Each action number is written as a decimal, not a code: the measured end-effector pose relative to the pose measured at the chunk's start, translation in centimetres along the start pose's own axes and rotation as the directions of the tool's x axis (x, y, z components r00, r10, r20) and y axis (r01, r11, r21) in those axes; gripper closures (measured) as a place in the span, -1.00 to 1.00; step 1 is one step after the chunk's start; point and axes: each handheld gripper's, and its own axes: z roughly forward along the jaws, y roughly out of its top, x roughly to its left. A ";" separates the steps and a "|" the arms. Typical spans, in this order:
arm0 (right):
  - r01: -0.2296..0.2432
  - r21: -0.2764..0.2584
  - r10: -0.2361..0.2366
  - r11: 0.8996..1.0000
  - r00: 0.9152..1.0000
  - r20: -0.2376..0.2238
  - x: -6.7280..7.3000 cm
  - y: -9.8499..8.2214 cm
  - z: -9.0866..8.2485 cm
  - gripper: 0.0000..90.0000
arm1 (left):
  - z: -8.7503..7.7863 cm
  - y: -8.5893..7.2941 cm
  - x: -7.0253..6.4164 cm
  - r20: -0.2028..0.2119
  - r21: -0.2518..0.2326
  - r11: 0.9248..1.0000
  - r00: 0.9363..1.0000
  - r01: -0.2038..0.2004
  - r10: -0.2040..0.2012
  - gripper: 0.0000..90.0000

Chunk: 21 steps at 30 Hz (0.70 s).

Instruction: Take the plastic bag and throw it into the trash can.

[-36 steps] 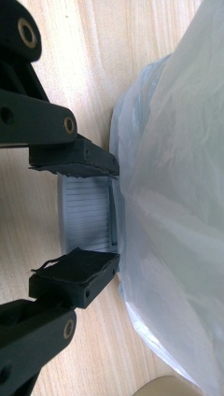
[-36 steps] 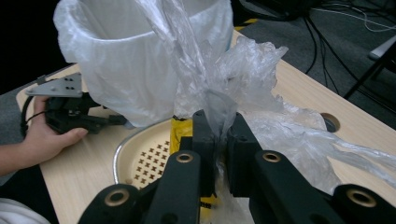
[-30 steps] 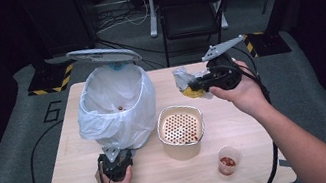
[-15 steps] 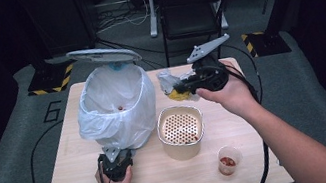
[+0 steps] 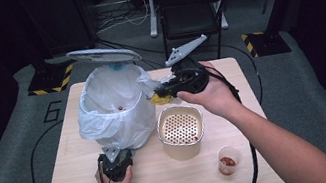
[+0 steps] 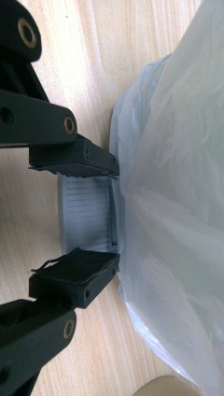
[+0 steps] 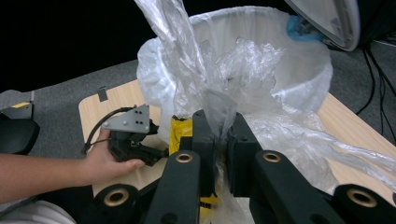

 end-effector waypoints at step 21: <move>0.064 0.004 -0.063 0.998 0.997 -0.047 2.3 2.8 3.3 0.86 | -0.1 0.1 0.4 -0.008 0.020 0.999 0.999 -0.040 0.040 0.14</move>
